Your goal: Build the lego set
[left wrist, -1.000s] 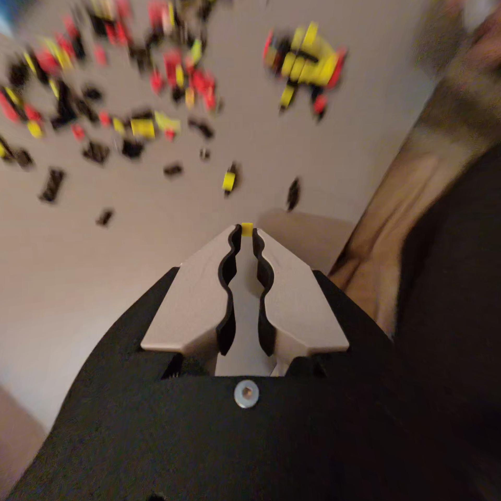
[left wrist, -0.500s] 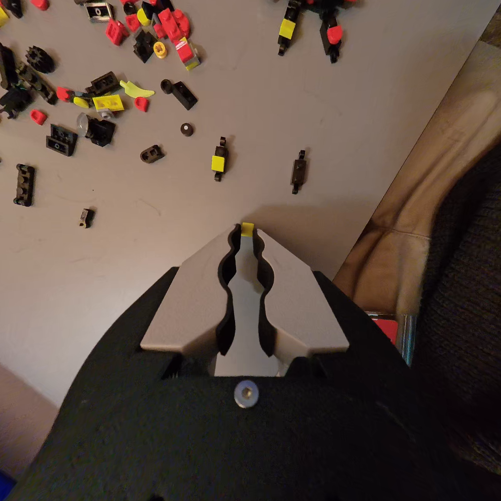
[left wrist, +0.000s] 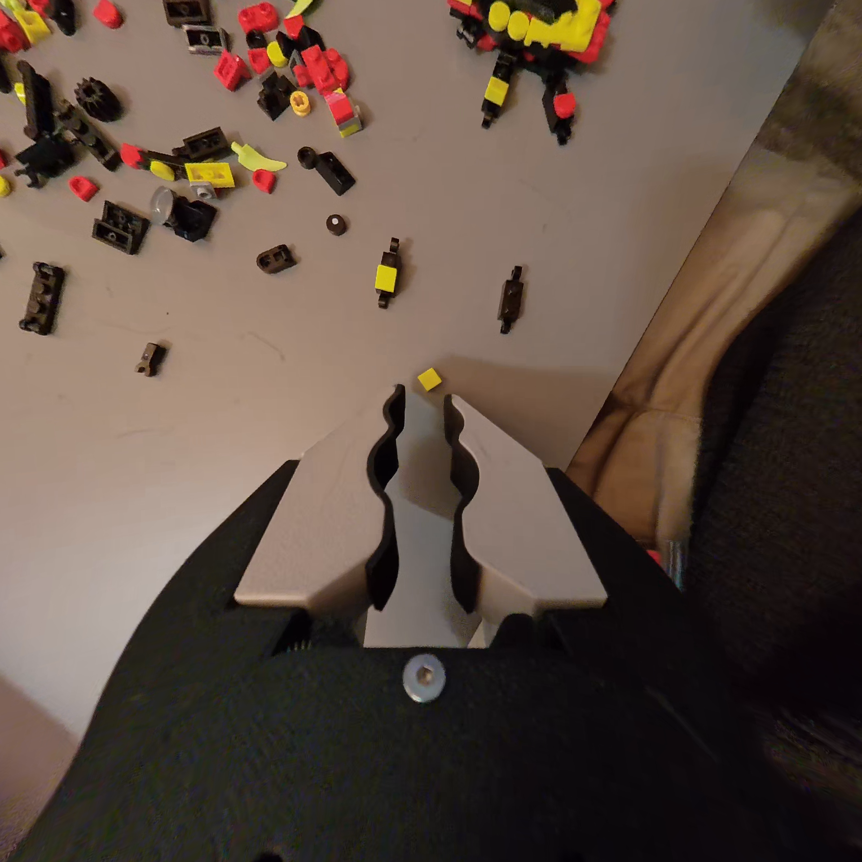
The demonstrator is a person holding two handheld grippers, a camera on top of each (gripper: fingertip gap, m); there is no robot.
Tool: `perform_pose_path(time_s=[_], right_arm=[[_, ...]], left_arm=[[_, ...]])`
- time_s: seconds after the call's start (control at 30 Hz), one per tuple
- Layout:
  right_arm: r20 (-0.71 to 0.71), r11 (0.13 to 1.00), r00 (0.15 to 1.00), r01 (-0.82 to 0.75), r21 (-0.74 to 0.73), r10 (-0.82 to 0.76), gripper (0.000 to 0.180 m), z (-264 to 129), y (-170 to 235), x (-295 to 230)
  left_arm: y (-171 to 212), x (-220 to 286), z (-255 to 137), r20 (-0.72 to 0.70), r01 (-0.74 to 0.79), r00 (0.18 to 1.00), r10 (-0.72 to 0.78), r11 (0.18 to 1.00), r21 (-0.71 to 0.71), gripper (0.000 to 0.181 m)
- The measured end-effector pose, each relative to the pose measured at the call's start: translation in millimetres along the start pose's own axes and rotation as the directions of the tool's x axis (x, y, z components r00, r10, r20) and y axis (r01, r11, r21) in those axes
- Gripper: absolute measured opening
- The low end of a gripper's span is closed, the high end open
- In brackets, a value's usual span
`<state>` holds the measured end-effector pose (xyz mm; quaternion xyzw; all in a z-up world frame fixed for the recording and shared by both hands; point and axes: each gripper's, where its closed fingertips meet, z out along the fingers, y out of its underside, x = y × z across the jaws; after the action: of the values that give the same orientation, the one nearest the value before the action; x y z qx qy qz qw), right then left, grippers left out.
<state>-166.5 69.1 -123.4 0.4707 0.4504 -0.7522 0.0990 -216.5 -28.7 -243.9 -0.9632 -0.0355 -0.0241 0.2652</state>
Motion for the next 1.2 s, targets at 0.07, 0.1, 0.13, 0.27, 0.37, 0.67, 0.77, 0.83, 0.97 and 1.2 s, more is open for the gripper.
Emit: perform_pose_path(time_s=[0.07,0.1,0.13,0.27,0.37,0.67,0.77,0.83,0.97,1.2], right_arm=[[-0.035,0.997,0.997,0.065,-0.036,-0.066,0.004,3,5,2],[-0.035,0.993,0.994,0.100,-0.057,-0.102,0.008,5,8,0],[-0.026,0.988,0.991,0.131,-0.077,-0.133,0.012,7,11,-3],[-0.017,0.956,0.968,0.244,-0.163,-0.250,0.019,13,25,-8],[-0.046,0.920,0.944,0.307,-0.244,-0.327,0.019,15,36,-3],[-0.079,0.907,0.919,0.363,-0.212,-0.386,0.018,1,10,-12],[-0.133,0.904,0.901,0.389,-0.175,-0.413,0.018,-13,-12,-6],[-0.159,0.915,0.903,0.380,-0.133,-0.398,0.017,-20,-23,-2],[-0.174,0.957,0.941,0.281,-0.078,-0.290,0.017,-24,-26,9],[-0.135,0.966,0.960,0.229,-0.122,-0.245,0.017,-16,-9,8]], left_arm=[[-3,-1,2,0.001,0.054,0.999,-0.054,0.998,0.022,0.016],[-5,-3,3,0.010,0.073,0.997,-0.074,0.997,0.032,0.019],[-6,-5,4,0.019,0.084,0.996,-0.085,0.996,0.044,0.021],[-9,-19,3,0.067,0.117,0.990,-0.124,0.988,0.097,0.024],[-12,-19,-2,0.034,0.183,0.981,-0.190,0.973,0.142,0.025],[-5,-8,-16,0.107,0.310,0.930,-0.352,0.906,0.290,0.011],[-4,-8,-22,0.133,0.320,0.916,-0.378,0.890,0.324,0.010],[0,-7,-17,0.120,0.344,0.911,-0.394,0.889,0.304,0.011],[1,-2,-6,0.085,0.371,0.910,-0.406,0.889,0.269,0.014],[3,2,7,0.096,0.343,0.925,-0.369,0.915,0.214,0.013]])
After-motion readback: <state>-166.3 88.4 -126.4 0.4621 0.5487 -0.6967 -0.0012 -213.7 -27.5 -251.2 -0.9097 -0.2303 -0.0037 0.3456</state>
